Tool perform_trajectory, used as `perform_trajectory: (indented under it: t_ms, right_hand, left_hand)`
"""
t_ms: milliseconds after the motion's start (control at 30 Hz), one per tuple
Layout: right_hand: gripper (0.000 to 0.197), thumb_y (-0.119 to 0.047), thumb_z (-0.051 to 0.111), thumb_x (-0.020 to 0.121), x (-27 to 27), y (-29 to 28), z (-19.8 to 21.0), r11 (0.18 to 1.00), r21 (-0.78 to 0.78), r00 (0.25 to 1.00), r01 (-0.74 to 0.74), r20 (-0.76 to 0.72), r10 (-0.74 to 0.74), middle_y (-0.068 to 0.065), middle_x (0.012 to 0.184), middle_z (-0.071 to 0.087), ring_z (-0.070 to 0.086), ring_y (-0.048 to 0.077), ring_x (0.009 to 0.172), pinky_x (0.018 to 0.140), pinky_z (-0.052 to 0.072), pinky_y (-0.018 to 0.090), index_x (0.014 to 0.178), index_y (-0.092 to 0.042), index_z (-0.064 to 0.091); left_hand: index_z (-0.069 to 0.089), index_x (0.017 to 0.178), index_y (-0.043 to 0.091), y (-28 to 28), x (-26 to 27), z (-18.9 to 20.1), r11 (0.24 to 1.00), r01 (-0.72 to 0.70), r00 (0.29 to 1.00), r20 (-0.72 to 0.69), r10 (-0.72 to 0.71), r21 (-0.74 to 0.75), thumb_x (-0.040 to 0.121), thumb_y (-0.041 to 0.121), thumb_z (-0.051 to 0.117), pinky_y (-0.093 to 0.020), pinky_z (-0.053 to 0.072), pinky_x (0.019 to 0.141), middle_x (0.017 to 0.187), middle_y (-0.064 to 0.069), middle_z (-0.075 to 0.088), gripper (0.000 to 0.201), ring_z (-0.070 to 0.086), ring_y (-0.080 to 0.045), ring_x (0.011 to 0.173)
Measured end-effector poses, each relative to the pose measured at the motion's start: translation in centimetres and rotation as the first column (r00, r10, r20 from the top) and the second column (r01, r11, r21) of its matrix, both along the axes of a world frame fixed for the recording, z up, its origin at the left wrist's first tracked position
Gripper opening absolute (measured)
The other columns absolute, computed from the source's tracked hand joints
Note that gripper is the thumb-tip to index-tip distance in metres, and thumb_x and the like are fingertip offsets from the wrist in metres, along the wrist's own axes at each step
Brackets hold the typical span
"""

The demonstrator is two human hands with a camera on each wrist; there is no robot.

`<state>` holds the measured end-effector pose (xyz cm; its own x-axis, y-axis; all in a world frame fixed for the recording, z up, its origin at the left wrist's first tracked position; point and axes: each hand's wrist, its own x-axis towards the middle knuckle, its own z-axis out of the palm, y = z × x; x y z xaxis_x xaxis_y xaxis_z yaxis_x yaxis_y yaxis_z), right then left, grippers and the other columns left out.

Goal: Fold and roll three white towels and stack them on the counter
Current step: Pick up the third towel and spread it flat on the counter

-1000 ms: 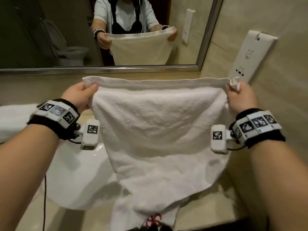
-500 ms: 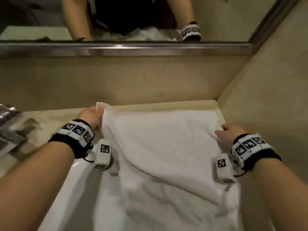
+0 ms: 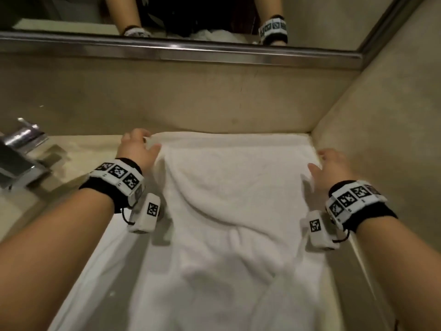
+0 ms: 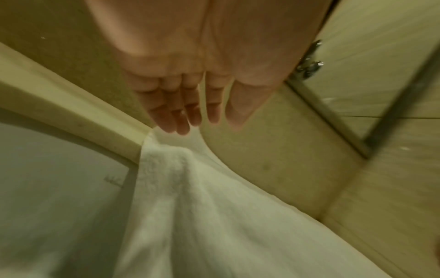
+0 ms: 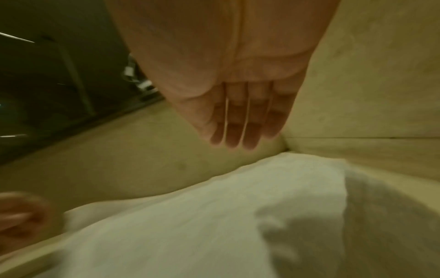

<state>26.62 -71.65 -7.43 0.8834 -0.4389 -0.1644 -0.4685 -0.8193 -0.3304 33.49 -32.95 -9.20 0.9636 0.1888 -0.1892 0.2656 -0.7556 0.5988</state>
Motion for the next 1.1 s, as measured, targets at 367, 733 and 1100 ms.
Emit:
perform_trajectory:
  t_ms: [367,733,1100]
  right_hand:
    - [0.050,-0.047,0.062,0.077,-23.1,13.7,1.8,0.439,0.097,0.411,-0.893,-0.217,0.885,-0.002,0.121,0.055,0.050,0.019,0.111,0.094,0.036,0.033,0.121,-0.027,0.052]
    - [0.020,-0.024,0.048,0.090,-28.4,14.2,2.0,0.560,-0.099,0.559,-0.823,0.034,0.828,0.005,0.103,0.059,0.053,0.024,0.097,0.079,0.035,0.032,0.105,-0.014,0.057]
    - [0.025,-0.024,0.059,0.084,-28.8,8.0,10.8,0.866,-0.105,0.807,-0.489,0.322,0.495,0.005,0.106,0.058,0.053,0.024,0.101,0.081,0.037,0.031,0.108,-0.015,0.055]
  left_hand:
    - [0.058,0.094,0.024,-3.4,-24.5,2.4,0.657,0.754,0.634,-0.285,-0.718,0.022,0.088,0.034,0.053,-0.022,0.039,0.075,0.086,0.011,0.055,0.013,0.052,-0.010,0.080]
    - [0.023,0.140,0.026,-3.3,-36.2,-0.5,0.613,0.754,0.655,-0.201,-0.728,0.237,0.064,0.069,0.062,-0.035,0.025,0.109,0.147,-0.001,0.025,0.096,0.028,-0.022,0.133]
    - [0.057,0.096,0.018,-8.1,-33.7,6.6,0.809,0.561,0.826,0.188,-0.531,-0.179,0.086,0.024,0.060,-0.027,0.041,0.079,0.095,-0.001,0.061,0.012,0.057,-0.022,0.096]
